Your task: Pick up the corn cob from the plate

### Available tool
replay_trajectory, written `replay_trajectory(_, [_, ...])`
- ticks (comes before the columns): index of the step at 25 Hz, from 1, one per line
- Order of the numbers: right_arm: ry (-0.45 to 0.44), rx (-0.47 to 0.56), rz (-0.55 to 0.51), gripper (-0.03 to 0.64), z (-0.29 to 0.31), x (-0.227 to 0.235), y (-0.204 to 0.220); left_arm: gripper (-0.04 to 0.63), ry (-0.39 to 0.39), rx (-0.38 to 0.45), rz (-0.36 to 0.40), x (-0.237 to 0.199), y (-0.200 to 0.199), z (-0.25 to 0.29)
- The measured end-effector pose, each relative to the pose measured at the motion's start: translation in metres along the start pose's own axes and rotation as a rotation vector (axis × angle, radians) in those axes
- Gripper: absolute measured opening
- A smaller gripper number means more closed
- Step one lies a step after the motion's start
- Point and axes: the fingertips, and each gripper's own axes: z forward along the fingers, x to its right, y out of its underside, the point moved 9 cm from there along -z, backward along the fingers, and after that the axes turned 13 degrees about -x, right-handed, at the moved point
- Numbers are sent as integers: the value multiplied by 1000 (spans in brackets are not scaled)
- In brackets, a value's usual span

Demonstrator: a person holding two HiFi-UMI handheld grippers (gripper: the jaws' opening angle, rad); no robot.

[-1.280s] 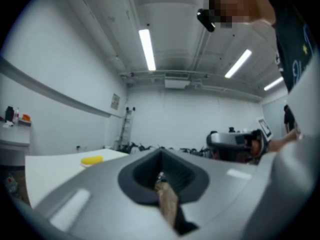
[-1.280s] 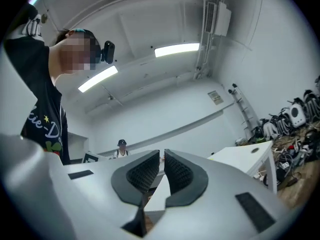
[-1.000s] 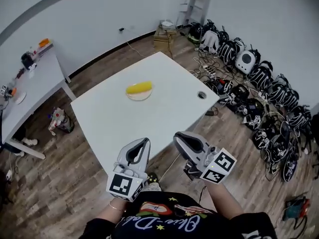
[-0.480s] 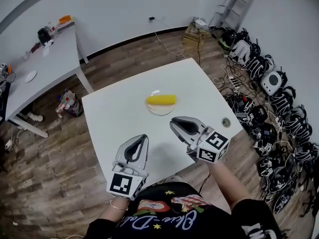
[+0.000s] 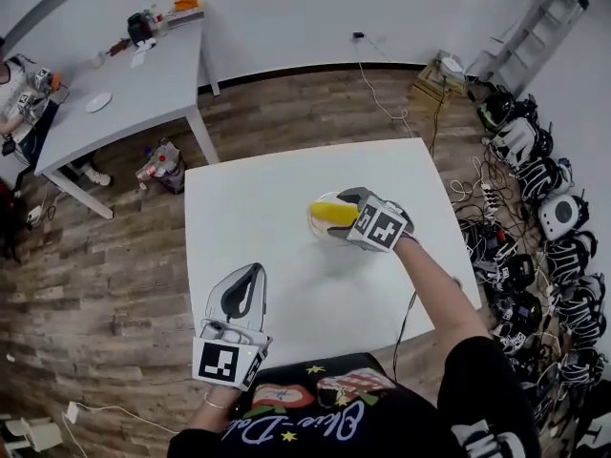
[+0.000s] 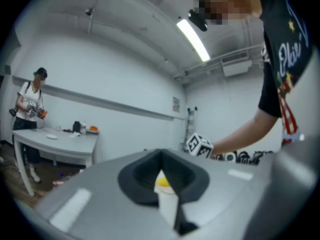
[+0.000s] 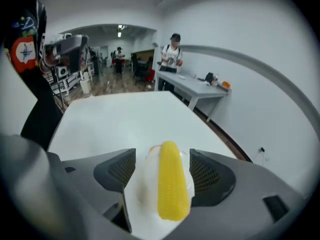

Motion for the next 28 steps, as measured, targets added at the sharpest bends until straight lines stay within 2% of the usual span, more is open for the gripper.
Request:
replay_trajectory(3, [-92,-112,-8,327,30,14,3,-3,-49,-32,-25,-8,4,0])
replay_trajectory(8, [-164,-143,9,327,54,28,-1,-3,-107,-55,-63,-12,13,-5])
replay_trajectory(19, [-199,-230,76,324,76,39,4,-3,-143,-64,-82,-13,15,-23])
replay_trajectory(20, [-209,-236,87,319,76,39,3,-3,-143,-65,-83,-13,16,-25])
replay_trajectory(22, [-219,-247,101,262,76,38,2,-3,-142,-65,-85,-15,16,-28])
replay_trajectory(25, [-183,-237,124,259,72,33,2,-3,-135,-63,-73,-17,16,-33])
replay_trajectory(28, [-120,-113,252,258,54,32,7,-3,-121,-58,-64,-20,16,-35])
